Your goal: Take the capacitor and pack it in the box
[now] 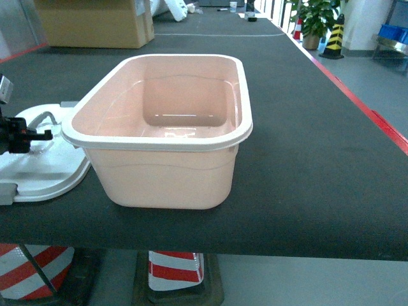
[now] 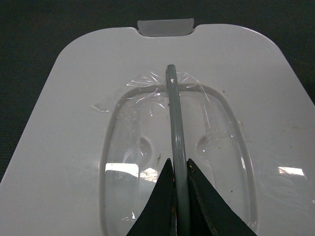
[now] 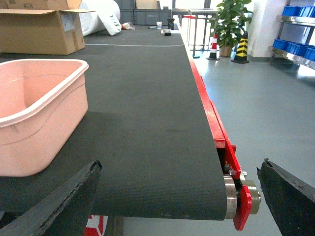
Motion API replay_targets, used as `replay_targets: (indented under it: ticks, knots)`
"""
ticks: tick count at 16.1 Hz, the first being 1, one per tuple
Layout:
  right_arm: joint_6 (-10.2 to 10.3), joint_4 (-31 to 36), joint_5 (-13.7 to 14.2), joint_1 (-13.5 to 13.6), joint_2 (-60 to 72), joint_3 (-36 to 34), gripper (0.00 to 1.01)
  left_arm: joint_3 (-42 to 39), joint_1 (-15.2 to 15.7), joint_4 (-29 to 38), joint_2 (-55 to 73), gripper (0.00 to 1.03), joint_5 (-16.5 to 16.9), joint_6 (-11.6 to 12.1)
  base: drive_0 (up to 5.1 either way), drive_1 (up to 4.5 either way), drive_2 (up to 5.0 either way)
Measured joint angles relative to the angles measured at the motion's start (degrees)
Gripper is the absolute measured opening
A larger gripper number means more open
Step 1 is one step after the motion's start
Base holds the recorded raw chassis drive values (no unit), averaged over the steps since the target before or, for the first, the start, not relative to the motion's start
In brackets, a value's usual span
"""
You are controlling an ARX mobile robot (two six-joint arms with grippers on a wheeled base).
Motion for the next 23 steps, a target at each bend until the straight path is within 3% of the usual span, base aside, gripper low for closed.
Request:
replay_targets:
  ticks: [7,10,13,17,20,23]
  knots:
    - [0.00,0.00,0.00,0.00,0.00,0.00,0.98,-2.38,2.21,-0.74,-6.88,0.02,1.14,-0.74,0.0,0.00,0.0]
    - [0.00,0.00,0.00,0.00,0.00,0.00,0.98,-4.70,2.99,-0.74,-18.49,0.02,0.66,-4.11,0.0,0.00,0.0]
    - [0.00,0.00,0.00,0.00,0.00,0.00,0.98,-9.88,0.09,0.07,-30.73,0.02,-1.51,-6.51,0.0,0.00,0.0]
    - [0.00,-0.02,0.00,0.00,0.00,0.00,0.98,-14.88,-11.61,-1.03,-39.98,0.02,-7.80,-7.80,0.0,0.00,0.0]
    - [0.00,-0.02,0.00,0.00,0.00,0.00,0.98,-15.10,-26.03,-2.56,-39.41,0.02,-17.05,-8.46,0.0,0.00,0.0]
    - [0.00,-0.02,0.00,0.00,0.00,0.00,0.98,-13.27,-31.26,-2.56,-35.50,0.02,-22.38,-8.85,0.0,0.00,0.0]
